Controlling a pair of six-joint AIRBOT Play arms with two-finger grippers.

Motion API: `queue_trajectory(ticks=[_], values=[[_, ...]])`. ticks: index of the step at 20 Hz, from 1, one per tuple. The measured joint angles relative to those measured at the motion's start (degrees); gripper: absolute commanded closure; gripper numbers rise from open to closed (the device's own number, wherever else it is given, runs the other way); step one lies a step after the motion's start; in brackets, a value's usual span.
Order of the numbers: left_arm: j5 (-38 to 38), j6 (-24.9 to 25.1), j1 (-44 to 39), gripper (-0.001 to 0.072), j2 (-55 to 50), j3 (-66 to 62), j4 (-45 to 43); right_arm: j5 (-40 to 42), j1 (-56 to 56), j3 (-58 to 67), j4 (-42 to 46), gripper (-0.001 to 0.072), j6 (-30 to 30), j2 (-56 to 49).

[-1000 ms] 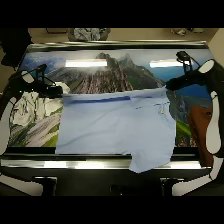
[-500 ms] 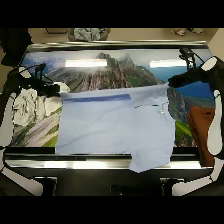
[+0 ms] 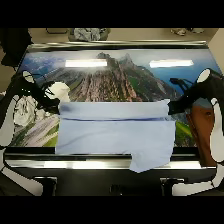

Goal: Fold the shirts.

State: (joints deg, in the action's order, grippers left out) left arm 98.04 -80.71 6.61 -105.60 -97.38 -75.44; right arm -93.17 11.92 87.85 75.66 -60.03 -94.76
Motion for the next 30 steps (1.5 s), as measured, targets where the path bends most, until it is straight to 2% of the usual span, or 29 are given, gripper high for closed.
queue_trajectory(ticks=[6,7,8,9,11,17,19,25,30], values=[[3.37,0.13,-0.57,0.0676,-0.09,5.05,0.17,2.49,0.0,-5.44,0.24,0.0665,-0.76,0.9],[3.41,-0.11,-0.59,0.0622,-0.2,5.7,0.17,2.86,0.0,-5.86,0.24,0.0601,-1.11,0.96],[3.61,-0.26,-0.59,0.0387,-0.26,6.25,0.15,3.3,0.02,-6.25,0.2,0.037,-1.57,1.03],[3.67,-0.31,-0.61,0.0264,-0.31,6.54,0.15,3.58,0.02,-6.58,0.15,0.0196,-1.75,1.03],[3.91,-0.72,-0.17,0.0264,-0.04,6.69,0.17,3.61,0.2,-6.93,-0.13,0.0169,-1.38,1.66],[3.93,-2.43,4.42,0.024,7.26,9.44,0.15,-1.73,8.31,-8.79,0.87,0.017,1.31,8.28],[1.73,-2.78,5.66,0.0241,12.57,16.83,0.17,-1.6,11.08,-12.68,2.05,0.017,1.57,11.67],[-11.82,-1.42,9.22,0.0242,31.36,49.16,0.15,3.13,13.86,-27.02,3.72,0.0171,3.1,18.58],[-18.23,0.81,10.78,0.0249,37.16,60.83,1.14,4.79,14.23,-30.03,3.78,0.0172,3.76,19.71]])
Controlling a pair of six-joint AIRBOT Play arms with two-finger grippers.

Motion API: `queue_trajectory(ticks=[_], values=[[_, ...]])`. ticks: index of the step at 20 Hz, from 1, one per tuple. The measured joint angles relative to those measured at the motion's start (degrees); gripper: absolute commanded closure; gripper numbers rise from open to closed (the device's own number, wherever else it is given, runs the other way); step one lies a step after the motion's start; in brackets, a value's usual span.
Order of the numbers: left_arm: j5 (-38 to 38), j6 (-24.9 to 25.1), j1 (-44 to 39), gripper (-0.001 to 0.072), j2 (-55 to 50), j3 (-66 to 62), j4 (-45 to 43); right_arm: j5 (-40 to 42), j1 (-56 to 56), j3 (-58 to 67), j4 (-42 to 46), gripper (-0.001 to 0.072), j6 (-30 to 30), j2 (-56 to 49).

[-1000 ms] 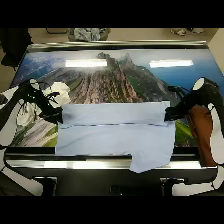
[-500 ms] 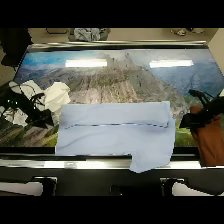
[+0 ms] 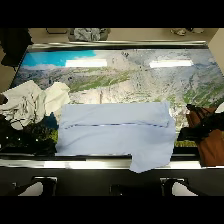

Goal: Fold the shirts.

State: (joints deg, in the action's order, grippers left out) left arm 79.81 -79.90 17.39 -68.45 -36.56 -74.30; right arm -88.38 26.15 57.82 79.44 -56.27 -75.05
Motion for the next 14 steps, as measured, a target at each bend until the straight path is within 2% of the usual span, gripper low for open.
queue_trajectory(ticks=[4,6,7,9,10,14], values=[[-2.38,0.28,0.33,0.0268,1.09,3.19,3.28,0.33,0.04,-0.59,0.04,0.0171,0.31,0.22],[-3.52,0.39,0.37,0.0402,1.27,4.55,4.87,0.26,0.09,-0.7,0.04,0.0166,0.35,0.35],[-4.17,0.44,0.35,0.0534,1.29,5.14,5.38,0.22,0.09,-0.83,0.04,0.0151,0.35,0.55],[-5.29,0.44,0.37,0.0675,1.29,5.86,5.38,0.04,0.09,-2.03,0.04,0.0131,0.39,1.95],[-5.46,0.44,0.37,0.0676,1.31,6.08,5.73,0.11,0.09,-3.37,0.04,0.0105,0.57,3.04],[-5.68,0.22,0.37,0.0677,1.44,6.47,6.14,0.81,0.11,-12.13,-2.49,0.01,2.34,7.67]])
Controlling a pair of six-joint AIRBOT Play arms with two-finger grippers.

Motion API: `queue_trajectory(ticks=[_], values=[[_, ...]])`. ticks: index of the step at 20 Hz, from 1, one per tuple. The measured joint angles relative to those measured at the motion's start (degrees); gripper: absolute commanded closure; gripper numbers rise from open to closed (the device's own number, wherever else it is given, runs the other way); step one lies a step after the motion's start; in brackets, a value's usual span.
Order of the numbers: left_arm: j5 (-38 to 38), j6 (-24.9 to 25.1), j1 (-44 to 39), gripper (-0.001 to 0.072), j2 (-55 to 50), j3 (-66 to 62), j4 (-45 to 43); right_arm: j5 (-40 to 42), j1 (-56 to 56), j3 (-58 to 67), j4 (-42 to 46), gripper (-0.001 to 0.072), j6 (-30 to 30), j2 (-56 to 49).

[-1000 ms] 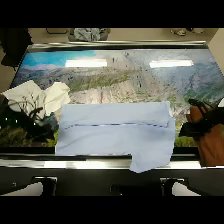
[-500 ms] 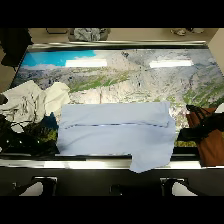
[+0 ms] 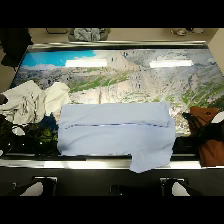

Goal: Fold the shirts.

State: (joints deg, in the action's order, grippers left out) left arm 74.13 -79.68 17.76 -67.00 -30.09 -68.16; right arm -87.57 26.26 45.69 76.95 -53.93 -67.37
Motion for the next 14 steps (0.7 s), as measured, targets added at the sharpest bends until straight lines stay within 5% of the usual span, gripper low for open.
queue_trajectory(ticks=[11,14], values=[[-0.09,0.85,0.0,0.0677,0.02,0.15,0.39,3.96,-0.02,-12.57,-2.4,0.0133,2.89,2.78],[-0.57,1.44,-0.02,0.0677,0.02,0.24,1.75,6.36,-0.02,-14.25,-2.97,0.0252,2.49,2.8]])
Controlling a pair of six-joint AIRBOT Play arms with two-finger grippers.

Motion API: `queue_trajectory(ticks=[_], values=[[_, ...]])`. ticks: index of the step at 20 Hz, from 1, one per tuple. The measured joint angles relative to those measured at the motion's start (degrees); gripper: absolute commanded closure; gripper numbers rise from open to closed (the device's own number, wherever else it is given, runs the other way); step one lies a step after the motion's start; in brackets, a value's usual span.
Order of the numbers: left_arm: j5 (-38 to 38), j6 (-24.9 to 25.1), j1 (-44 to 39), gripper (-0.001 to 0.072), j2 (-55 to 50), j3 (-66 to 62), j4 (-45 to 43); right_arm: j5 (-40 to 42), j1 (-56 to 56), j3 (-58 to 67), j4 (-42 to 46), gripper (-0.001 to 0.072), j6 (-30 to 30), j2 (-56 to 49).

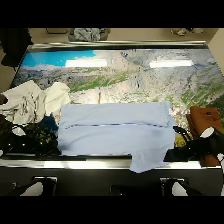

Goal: Fold the shirts.

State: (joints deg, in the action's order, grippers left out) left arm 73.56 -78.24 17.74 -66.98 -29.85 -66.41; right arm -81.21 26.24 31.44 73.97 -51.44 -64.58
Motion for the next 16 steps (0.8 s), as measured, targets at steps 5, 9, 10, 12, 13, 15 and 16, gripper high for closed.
queue_trajectory(ticks=[5,9,10,12,13,15,16], values=[[-1.4,0.85,-0.02,0.0679,0.02,-0.09,1.62,4.28,0.0,-2.21,-3.32,0.0667,-0.52,0.02],[-6.1,2.6,0.04,0.0682,1.57,-3.17,0.44,2.1,0.0,1.18,-4.81,0.0671,2.69,1.38],[-5.25,2.51,0.15,0.0683,2.69,-4.76,0.15,1.55,0.0,3.06,-5.6,0.0672,2.99,2.12],[-3.26,1.77,-0.07,0.0684,4.57,-8.79,1.33,1.18,0.0,8.02,-8.83,0.0672,2.62,3.54],[-2.32,1.03,-0.04,0.0684,5.07,-11.04,1.36,1.29,-0.04,10.97,-10.8,0.0672,2.08,3.89],[-1.97,-0.17,-0.37,0.0684,4.68,-15.67,1.6,2.78,-0.92,16.37,-13.68,0.0672,1.09,3.37],[-1.75,-0.39,-0.81,0.0684,3.61,-18.01,1.68,4.11,-1.84,19.1,-14.75,0.0672,0.55,2.27]])
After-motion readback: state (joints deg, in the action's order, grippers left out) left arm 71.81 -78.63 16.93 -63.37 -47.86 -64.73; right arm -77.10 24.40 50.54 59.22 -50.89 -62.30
